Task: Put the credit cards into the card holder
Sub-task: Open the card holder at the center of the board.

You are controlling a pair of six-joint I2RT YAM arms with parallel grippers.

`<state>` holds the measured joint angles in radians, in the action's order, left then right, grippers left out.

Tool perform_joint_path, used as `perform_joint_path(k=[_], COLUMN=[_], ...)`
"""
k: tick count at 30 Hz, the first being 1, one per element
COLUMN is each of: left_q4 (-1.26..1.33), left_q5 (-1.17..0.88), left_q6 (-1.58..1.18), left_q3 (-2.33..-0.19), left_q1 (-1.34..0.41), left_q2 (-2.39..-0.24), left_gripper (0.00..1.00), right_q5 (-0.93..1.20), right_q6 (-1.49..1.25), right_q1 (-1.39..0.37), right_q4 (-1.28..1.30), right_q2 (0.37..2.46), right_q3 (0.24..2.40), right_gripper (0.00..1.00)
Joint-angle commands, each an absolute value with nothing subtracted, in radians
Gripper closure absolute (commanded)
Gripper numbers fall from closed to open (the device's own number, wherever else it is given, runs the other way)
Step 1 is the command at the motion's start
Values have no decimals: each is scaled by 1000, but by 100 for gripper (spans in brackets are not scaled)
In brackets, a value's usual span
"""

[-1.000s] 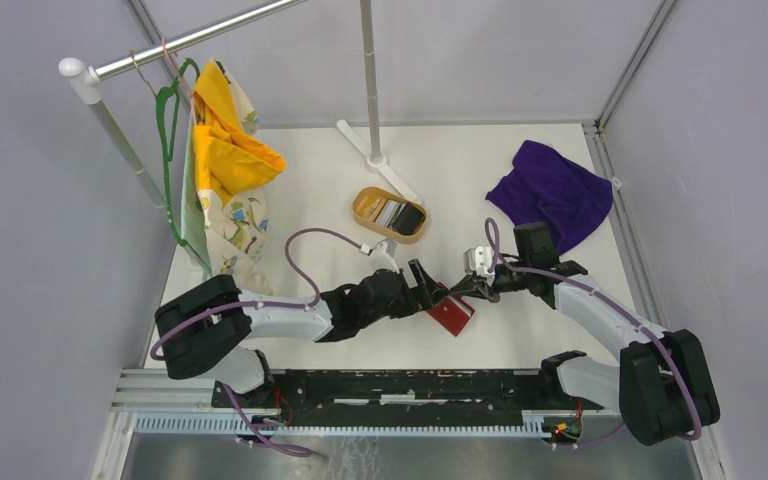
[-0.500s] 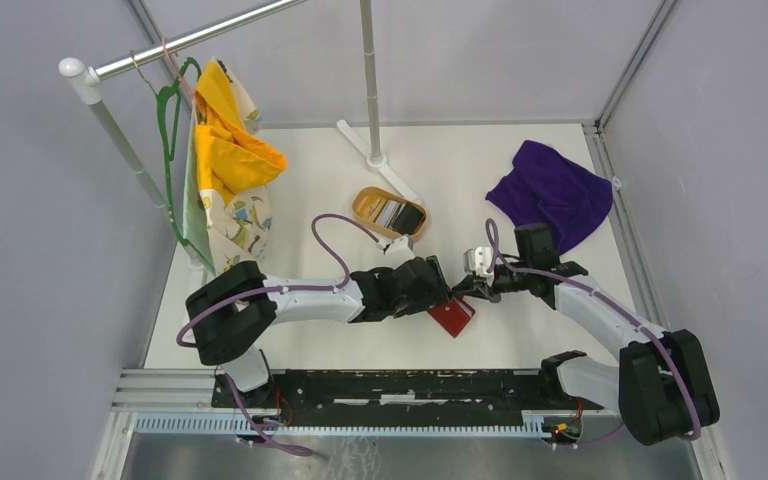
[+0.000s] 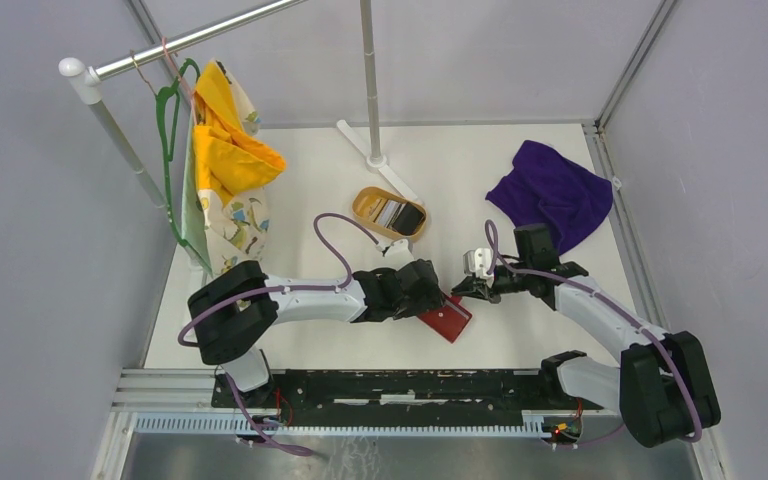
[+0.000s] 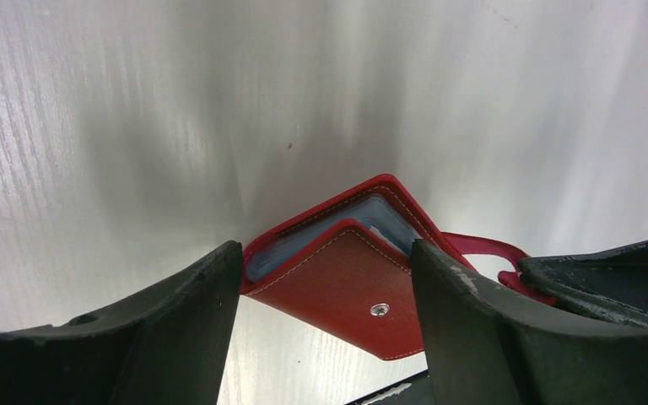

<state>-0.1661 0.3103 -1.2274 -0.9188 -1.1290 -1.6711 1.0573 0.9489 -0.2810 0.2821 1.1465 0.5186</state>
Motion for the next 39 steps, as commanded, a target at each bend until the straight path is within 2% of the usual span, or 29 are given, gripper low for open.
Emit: perform_joint_path(k=[1, 4, 10, 16, 20, 23, 36, 39], left_q4=[-204, -203, -122, 135, 193, 194, 289, 274], left_q5=[334, 356, 412, 346, 298, 270, 78, 68], left_q6=[-1218, -1181, -1018, -798, -704, -671, -682, -693], left_q3=[-940, -928, -862, -722, -694, -701, -676, -691], left_q1=[-1134, -1135, -1134, -1122, -1109, -1096, -1000, -991], left_q2=[-1655, -1637, -1558, -1463, -1441, -1453, -1571, -1601], left_gripper=[24, 30, 34, 37, 43, 46, 49, 57], right_q5=[1063, 1032, 962, 876, 823, 803, 829, 838], right_q6=[980, 1000, 1009, 964, 908, 889, 860, 863], right_q1=[-281, -280, -258, -239, -229, -222, -202, -202], right_q4=[276, 287, 297, 255, 204, 193, 195, 199], right_q2=[1104, 1083, 1054, 1029, 1007, 1003, 1005, 1005], right_q3=[540, 543, 548, 527, 507, 503, 505, 505], right_gripper=[100, 100, 100, 100, 100, 100, 100, 100])
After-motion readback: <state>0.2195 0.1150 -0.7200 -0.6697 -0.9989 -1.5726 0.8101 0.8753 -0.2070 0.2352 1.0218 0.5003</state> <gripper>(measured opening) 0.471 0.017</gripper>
